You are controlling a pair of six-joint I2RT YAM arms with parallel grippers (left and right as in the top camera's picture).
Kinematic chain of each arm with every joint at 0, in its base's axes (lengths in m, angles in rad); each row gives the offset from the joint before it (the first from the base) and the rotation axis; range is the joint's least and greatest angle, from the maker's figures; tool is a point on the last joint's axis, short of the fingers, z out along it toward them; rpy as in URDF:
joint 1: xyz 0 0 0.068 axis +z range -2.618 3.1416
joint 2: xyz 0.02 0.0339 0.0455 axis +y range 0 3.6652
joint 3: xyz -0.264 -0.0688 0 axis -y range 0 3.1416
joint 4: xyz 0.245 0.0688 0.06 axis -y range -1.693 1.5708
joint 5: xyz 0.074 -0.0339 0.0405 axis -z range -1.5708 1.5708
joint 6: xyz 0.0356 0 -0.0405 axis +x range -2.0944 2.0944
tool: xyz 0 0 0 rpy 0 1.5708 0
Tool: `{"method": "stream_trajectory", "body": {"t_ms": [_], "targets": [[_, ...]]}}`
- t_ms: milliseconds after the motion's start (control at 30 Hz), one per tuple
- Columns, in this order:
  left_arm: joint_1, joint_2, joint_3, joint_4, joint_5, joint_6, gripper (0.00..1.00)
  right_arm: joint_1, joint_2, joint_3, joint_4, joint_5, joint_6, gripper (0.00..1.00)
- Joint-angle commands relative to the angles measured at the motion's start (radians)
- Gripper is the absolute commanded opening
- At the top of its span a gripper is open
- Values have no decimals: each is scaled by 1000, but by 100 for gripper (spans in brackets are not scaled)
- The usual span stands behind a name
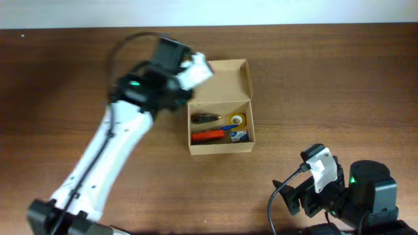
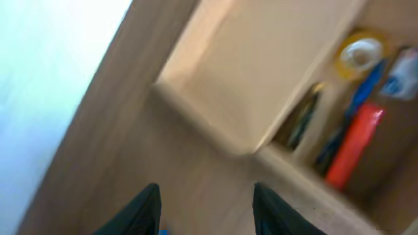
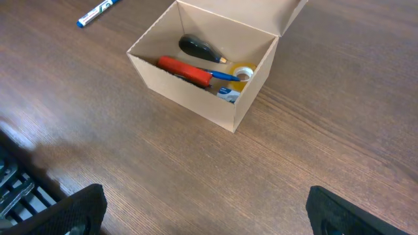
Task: Pack container
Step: 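Open the left gripper and move it to the white-blue marker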
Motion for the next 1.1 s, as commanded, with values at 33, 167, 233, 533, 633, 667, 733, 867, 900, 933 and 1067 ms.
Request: {"method": "stream_trajectory", "body": {"t_ms": [33, 167, 233, 533, 633, 667, 733, 867, 900, 933, 1067], "targets": [[148, -6, 3, -88, -13, -91, 45, -7, -5, -3, 3, 10, 0, 99], [256, -4, 3, -130, 5, -91, 45, -7, -5, -3, 3, 10, 0, 99], [297, -3, 3, -138, 5, -91, 45, -7, -5, -3, 3, 10, 0, 99], [471, 13, -74, -141, 34, -91, 50, -7, -5, -3, 3, 10, 0, 99], [516, 44, -139, -109, 55, -95, 50, -7, -5, -3, 3, 10, 0, 99], [526, 58, -153, -101, 54, -100, 50, -7, -5, -3, 3, 10, 0, 99], [547, 89, -178, -70, 55, -119, 50, -7, -5, -3, 3, 10, 0, 99], [583, 153, -191, -7, 63, -127, 49, -7, -5, -3, 3, 10, 0, 99], [587, 170, -191, 7, 63, -127, 50, -7, -5, -3, 3, 10, 0, 99], [588, 185, -191, 17, 61, -127, 50, -7, -5, -3, 3, 10, 0, 99], [587, 250, -191, 50, 61, -124, 50, -7, -5, -3, 3, 10, 0, 99]]}}
